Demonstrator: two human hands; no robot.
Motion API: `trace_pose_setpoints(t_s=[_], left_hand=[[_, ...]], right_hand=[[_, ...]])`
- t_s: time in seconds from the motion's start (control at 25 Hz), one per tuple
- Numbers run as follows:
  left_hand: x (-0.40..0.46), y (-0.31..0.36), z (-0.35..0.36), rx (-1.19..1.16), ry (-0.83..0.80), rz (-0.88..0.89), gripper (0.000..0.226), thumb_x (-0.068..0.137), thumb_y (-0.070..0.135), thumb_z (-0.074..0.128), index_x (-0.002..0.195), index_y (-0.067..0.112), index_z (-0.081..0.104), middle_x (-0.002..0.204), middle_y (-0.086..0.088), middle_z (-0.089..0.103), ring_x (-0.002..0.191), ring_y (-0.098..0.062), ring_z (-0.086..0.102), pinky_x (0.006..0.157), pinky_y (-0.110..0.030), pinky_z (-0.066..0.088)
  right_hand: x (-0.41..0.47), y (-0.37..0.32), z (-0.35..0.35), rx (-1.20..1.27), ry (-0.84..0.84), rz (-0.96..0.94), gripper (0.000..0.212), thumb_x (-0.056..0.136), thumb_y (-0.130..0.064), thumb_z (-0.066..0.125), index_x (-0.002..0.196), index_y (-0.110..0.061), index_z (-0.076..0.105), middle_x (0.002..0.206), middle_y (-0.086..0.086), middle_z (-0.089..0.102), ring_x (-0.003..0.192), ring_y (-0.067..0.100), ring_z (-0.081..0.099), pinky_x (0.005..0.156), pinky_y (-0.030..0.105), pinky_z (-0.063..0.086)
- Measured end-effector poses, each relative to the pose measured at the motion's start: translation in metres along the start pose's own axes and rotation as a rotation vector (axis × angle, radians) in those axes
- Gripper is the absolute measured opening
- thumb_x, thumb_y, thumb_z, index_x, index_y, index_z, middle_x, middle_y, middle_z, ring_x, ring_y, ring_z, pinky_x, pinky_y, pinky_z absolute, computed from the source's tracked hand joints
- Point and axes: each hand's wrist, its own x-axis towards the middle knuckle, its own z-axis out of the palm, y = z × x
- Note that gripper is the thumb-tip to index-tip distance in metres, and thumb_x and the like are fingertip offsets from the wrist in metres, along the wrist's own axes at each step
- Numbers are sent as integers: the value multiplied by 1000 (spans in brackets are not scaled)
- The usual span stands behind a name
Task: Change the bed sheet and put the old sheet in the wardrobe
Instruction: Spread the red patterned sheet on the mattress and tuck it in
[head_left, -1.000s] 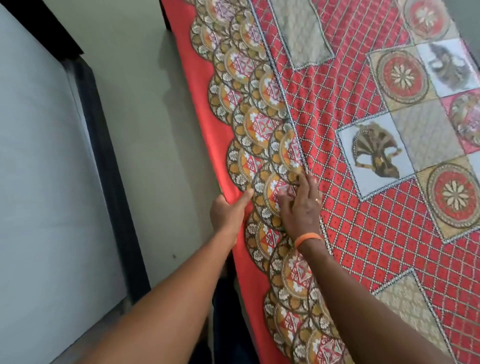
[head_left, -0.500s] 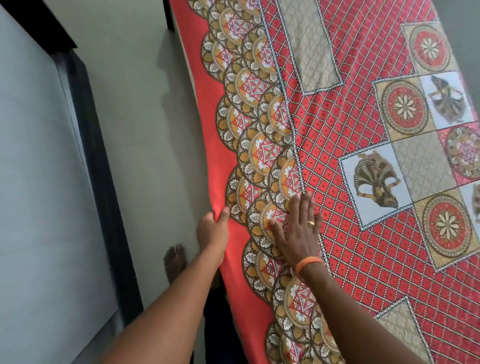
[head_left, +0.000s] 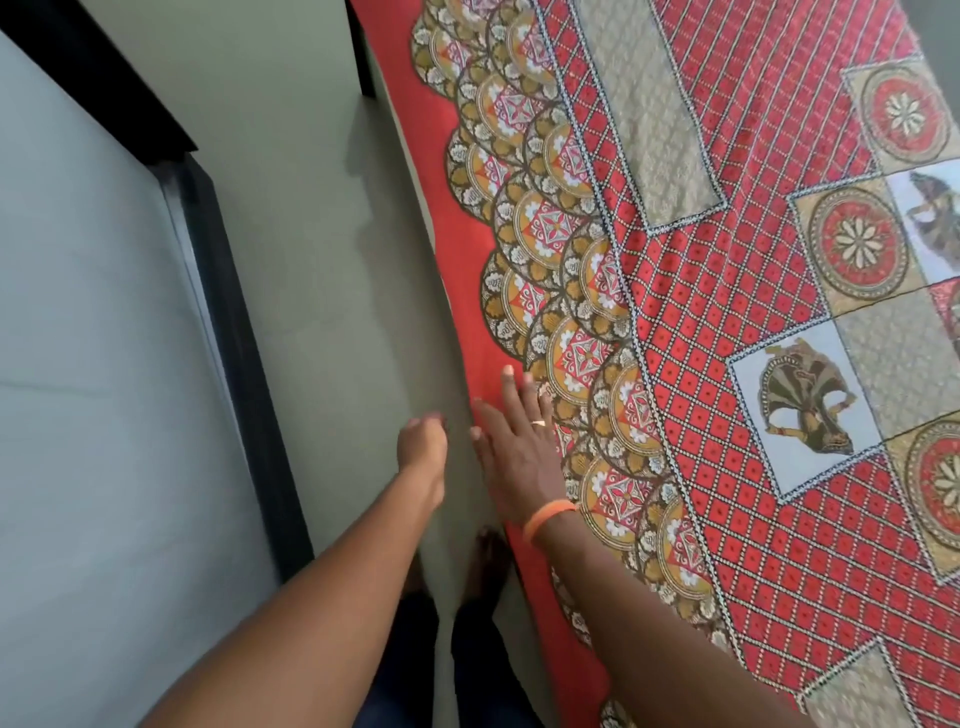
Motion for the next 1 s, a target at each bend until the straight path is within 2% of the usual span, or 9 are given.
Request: trace_pose_setpoints(t_s=[0.08,0.24,0.32,0.44,0.56,0.64,0.76,0.88,1.0], left_hand=[[0,38,8,74,-6,95,29,99,23,52,114,-1,61,113,-16,64,94,-25,58,82,-40,48],[20,103,54,25,-128,159,74,83,58,67,135,10,45,130,1,54,117,-23,54,94,-33,43],[26,119,81,67,-44,168,88,71,71,69,131,13,41,129,-2,54,113,-26,56,96,-40,49],[40,125,92,252,105,334,70,79,72,59,111,12,47,105,-1,61,95,-27,63,82,-39,54],[53,127,66,295,171,424,67,86,69,53,91,3,64,86,-14,69,83,-33,68,74,-46,56],[59,126,55,300,190,356,67,82,71,52,90,6,67,85,-17,69,82,-36,68,73,-48,57],[56,139,70,306,150,226,60,88,65,52,98,7,65,91,-15,69,88,-36,68,77,-47,57],[66,142,79,217,62,180,46,91,51,58,110,9,62,102,-8,68,98,-29,65,89,-44,52],[85,164,73,-44,-103,72,57,70,56,66,106,12,71,106,-7,73,104,-26,67,98,-47,50]], right_hand=[[13,12,-23,79,124,11,35,100,-34,40,119,-13,61,154,15,34,144,33,28,115,49,29],[73,62,-60,286,346,474,34,100,-32,46,123,-9,57,143,14,42,131,28,39,109,45,38],[92,84,-67,298,462,585,35,100,-33,46,122,-8,55,135,14,47,123,27,45,102,45,43],[112,102,-68,307,516,620,33,101,-32,46,122,-8,54,126,12,49,110,23,48,92,35,43],[131,113,-77,307,529,656,34,100,-31,46,121,-5,53,123,14,50,110,26,48,95,44,44],[141,118,-81,274,459,674,43,100,-36,44,128,-4,49,133,17,47,122,30,45,102,48,41],[169,114,-80,106,201,631,66,98,-49,31,149,-7,28,159,18,18,147,31,15,120,50,16],[202,83,-61,-77,94,643,80,96,-62,13,155,-9,2,162,16,-5,150,30,-10,119,57,-1],[219,26,-44,-185,15,313,80,96,-61,18,155,-8,3,162,15,-5,149,33,-10,118,56,-6]])
